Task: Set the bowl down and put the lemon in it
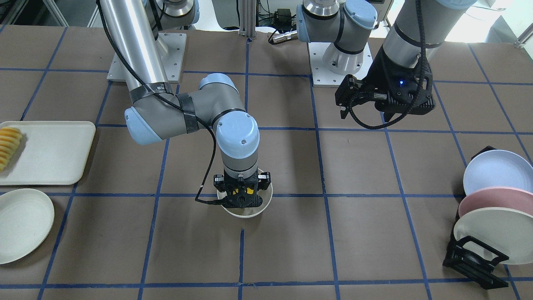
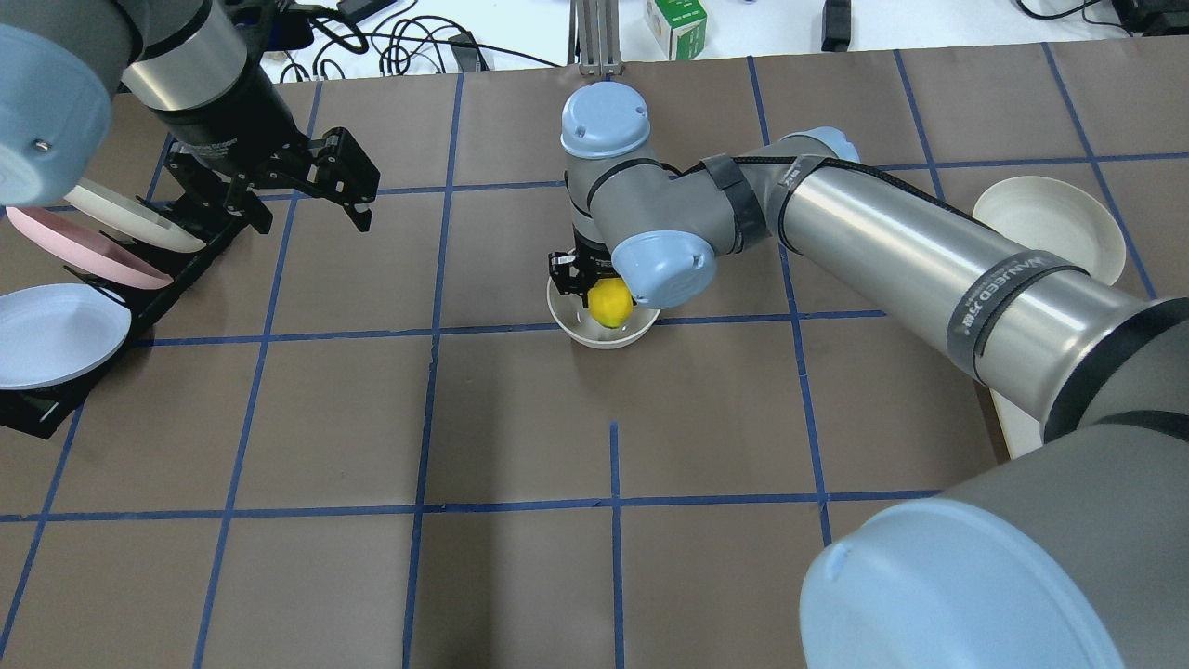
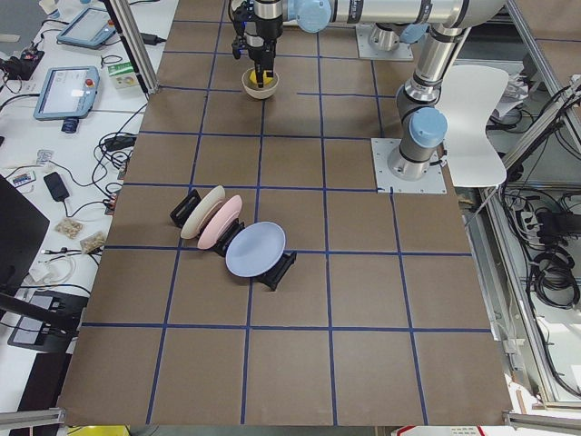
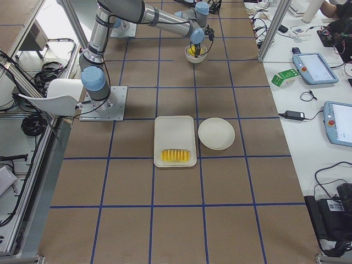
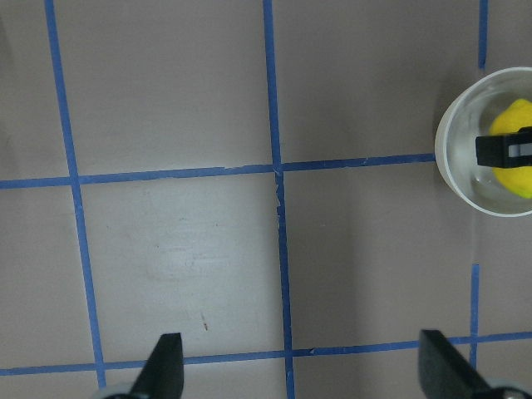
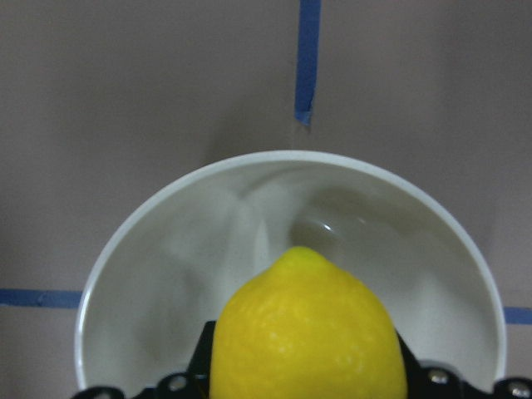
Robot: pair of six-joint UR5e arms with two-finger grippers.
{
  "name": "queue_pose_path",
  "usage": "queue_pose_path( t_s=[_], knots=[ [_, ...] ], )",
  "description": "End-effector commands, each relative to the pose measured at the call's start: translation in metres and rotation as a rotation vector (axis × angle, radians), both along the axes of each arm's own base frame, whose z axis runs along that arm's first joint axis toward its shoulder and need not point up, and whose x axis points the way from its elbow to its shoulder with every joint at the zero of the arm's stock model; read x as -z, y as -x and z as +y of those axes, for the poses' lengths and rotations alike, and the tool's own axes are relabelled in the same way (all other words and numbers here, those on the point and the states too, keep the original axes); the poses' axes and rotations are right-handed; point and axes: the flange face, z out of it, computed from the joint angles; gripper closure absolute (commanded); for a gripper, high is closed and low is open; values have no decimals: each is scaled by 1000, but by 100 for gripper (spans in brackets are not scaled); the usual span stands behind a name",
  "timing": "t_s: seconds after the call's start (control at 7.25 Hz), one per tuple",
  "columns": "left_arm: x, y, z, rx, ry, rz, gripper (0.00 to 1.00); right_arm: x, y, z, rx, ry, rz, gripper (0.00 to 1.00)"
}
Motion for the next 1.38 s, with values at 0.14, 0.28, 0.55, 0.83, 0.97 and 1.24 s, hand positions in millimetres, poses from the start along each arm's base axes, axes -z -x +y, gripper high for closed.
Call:
queue_pose_path(
  t_s=[0.14,0.28,0.55,0.83,0.97,1.24],
  knots=[
    [-9,-3,0,4,18,4,0,9,0,0,0,-4,3,0],
    [-12,-4,2,4,23,4,0,4,1,-1,1,1,3,0],
    [-12,-4,2,4,24,4,0,-78,17,12,12,44,-12,0],
    [-14,-4,3,4,26,1,0,-181,42,47,28,110,-20,0],
    [-14,-4,3,4,24,1,0,-225,54,73,30,121,-24,0],
    [-14,-4,3,4,26,1,0,-275,92,99,75,93,-8,0]
  ],
)
